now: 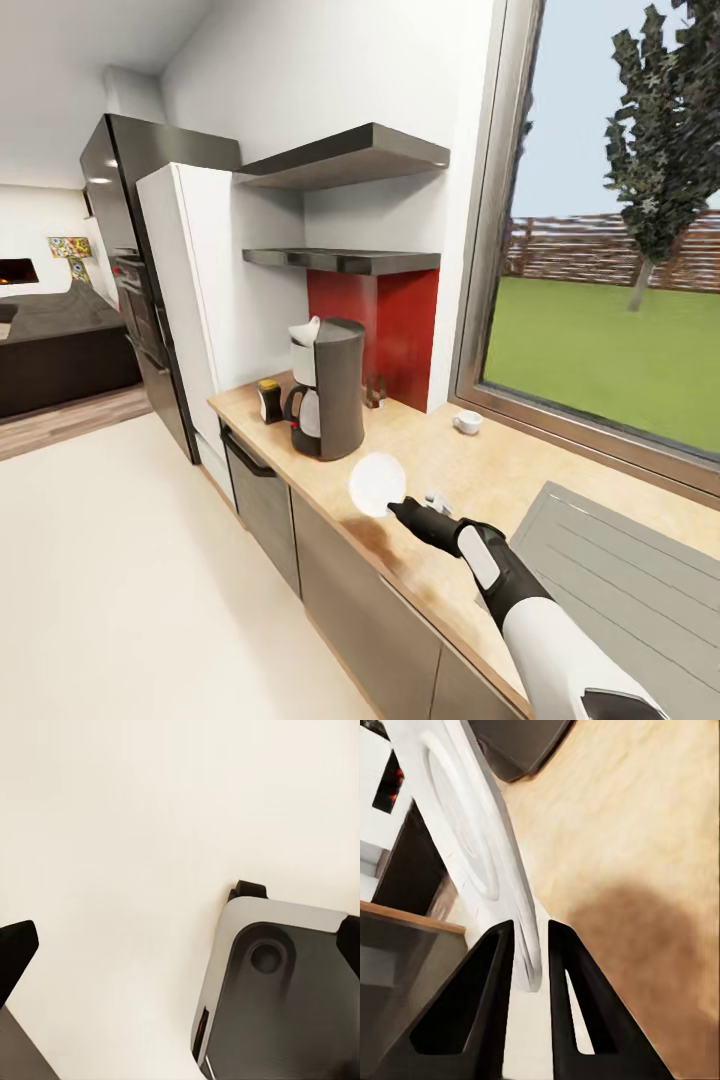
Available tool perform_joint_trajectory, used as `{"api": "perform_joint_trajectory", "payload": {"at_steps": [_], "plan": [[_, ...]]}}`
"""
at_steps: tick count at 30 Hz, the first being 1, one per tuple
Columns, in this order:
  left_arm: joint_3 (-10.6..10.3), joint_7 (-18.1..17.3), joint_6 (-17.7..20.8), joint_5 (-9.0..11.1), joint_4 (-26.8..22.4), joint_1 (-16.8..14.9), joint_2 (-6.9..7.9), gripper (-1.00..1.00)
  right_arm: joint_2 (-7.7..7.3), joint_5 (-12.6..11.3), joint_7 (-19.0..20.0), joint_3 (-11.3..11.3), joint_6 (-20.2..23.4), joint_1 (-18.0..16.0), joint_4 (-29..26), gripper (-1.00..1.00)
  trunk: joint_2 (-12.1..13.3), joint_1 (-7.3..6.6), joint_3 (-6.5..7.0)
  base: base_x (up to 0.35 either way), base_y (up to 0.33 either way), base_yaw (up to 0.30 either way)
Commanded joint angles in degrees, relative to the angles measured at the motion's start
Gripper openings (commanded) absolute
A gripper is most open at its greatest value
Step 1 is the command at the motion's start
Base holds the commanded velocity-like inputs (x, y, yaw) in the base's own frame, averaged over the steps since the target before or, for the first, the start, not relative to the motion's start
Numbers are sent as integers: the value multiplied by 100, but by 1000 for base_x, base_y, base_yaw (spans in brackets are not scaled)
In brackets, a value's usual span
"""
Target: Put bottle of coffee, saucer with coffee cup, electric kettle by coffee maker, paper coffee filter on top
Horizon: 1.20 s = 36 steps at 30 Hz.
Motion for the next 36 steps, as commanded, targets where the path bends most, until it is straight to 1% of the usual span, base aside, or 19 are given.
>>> {"api": "perform_joint_trajectory", "payload": {"at_steps": [1,4,8,21,23,26,31,36], "plan": [[-48,18,13,50,-7,0,1,100,9,-46,-127,-46,52,-2,8,-100,-4,3,-2,85,48,-1],[-44,18,13,58,-7,0,1,100,17,-51,-340,-46,49,-2,21,-100,-4,3,-2,127,98,-1],[-46,18,13,64,-7,-1,1,100,20,-53,-405,-46,48,-2,25,-100,-4,3,-2,80,64,0],[-49,18,21,72,-7,2,1,100,20,-45,-418,-46,48,-2,54,-100,-4,3,-2,43,51,0],[-44,18,21,72,-7,0,1,100,20,-46,-423,-46,48,-2,261,-100,-4,3,-2,12,4,0],[-42,18,21,72,-7,1,1,100,20,-50,-424,-46,48,-2,363,-100,-4,3,-2,87,18,0],[-41,18,21,72,-7,2,1,100,20,-50,-424,-46,48,-2,415,-100,-4,3,-2,209,110,0],[-41,18,21,72,-7,0,1,100,21,-50,-424,-51,48,-2,420,-100,-4,3,-2,62,33,0]]}}
